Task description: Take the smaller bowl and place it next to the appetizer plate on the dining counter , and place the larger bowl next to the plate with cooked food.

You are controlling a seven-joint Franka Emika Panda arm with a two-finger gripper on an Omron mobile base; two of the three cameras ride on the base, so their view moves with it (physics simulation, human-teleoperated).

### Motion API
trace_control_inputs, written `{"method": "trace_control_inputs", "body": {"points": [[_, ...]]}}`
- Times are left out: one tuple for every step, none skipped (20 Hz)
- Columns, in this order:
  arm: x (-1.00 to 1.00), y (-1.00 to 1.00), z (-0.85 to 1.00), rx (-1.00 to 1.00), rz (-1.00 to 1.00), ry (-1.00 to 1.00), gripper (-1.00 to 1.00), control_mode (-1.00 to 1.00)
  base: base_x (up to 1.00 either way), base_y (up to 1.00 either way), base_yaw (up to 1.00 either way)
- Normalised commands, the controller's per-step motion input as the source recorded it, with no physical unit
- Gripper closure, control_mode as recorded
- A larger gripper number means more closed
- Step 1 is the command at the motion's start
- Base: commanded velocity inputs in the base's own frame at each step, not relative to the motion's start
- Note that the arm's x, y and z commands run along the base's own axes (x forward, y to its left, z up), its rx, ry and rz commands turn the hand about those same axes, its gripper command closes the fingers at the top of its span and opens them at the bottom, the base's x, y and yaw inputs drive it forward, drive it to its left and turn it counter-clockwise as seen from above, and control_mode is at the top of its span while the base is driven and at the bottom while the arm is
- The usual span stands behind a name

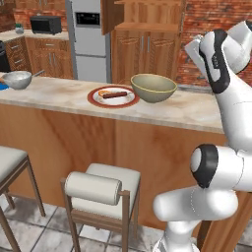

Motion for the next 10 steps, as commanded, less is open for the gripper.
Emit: {"method": "trace_control_inputs", "body": {"points": [[-1.00,0.49,0.35,-0.21,0.20,0.52,-1.00,-1.00,0.00,0.00,0.00],[-1.00,0.59,0.14,-0.25,0.20,0.47,-1.00,-1.00,0.00,0.00,0.00],[-1.00,0.72,0.00,-0.29,0.21,0.46,-1.00,-1.00,0.00,0.00,0.00],[-1.00,0.86,-0.17,-0.30,0.21,0.39,-1.00,-1.00,0.00,0.00,0.00],[-1.00,1.00,-0.61,-0.31,0.23,0.27,-1.00,-1.00,0.00,0.00,0.00],[-1.00,1.00,-0.91,-0.32,0.27,0.18,-1.00,-1.00,0.00,0.00,0.00],[-1.00,1.00,-1.00,-0.33,0.28,0.05,-1.00,-1.00,0.00,0.00,0.00],[-1.00,1.00,-1.00,-0.35,0.26,0.00,-1.00,-1.00,0.00,0.00,0.00],[-1.00,1.00,-1.00,-0.35,0.26,0.00,-1.00,-1.00,0.00,0.00,0.00],[-1.00,1.00,-1.00,-0.35,0.25,0.00,-1.00,-1.00,0.00,0.00,0.00]]}}
